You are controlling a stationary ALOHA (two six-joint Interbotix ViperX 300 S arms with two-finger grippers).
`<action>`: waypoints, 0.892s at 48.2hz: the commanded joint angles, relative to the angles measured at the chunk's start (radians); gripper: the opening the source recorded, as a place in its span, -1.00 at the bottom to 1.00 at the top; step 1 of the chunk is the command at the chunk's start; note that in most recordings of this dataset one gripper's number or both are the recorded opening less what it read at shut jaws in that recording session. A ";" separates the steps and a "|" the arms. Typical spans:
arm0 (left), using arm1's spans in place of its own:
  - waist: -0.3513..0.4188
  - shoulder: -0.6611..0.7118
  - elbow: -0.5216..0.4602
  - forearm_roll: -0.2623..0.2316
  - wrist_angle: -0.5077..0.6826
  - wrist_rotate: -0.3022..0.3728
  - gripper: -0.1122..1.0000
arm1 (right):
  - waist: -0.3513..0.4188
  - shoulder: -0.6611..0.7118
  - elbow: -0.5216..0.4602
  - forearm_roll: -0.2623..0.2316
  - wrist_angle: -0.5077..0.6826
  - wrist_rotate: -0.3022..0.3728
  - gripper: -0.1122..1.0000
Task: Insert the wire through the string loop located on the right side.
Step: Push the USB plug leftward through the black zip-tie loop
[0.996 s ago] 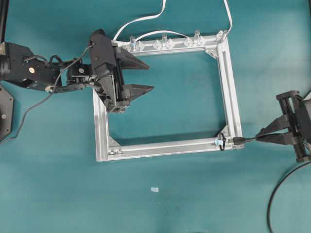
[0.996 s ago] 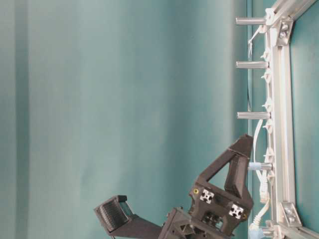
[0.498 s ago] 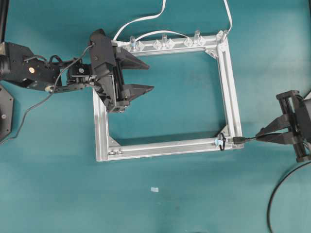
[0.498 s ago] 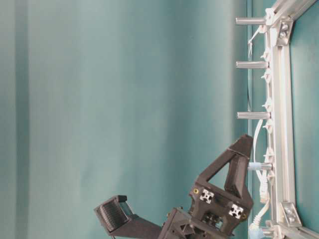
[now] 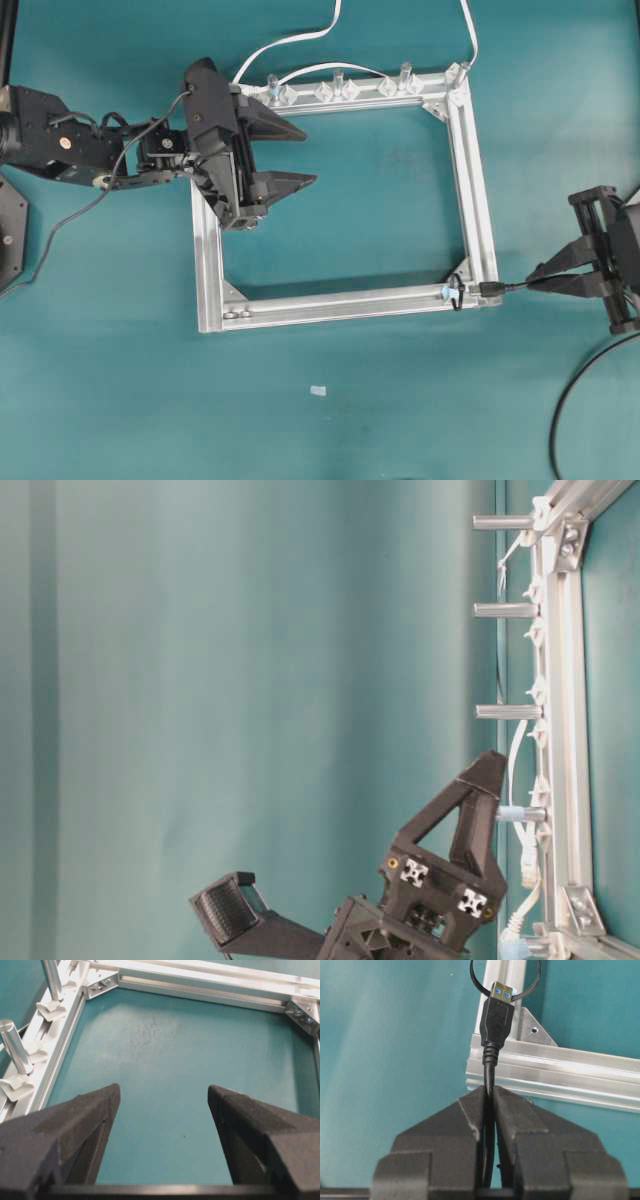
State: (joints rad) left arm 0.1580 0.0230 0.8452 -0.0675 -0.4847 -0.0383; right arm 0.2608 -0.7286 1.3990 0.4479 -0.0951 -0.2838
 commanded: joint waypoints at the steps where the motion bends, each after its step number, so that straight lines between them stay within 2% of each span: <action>1: 0.003 -0.021 -0.015 0.003 -0.003 -0.003 0.57 | -0.003 0.003 -0.009 -0.003 -0.003 0.000 -0.68; 43: 0.003 -0.021 -0.017 0.003 -0.003 -0.005 0.57 | -0.003 0.021 -0.041 -0.003 -0.012 0.000 -0.68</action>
State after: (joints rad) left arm 0.1580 0.0230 0.8452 -0.0660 -0.4832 -0.0383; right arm 0.2592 -0.7164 1.3867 0.4464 -0.0966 -0.2838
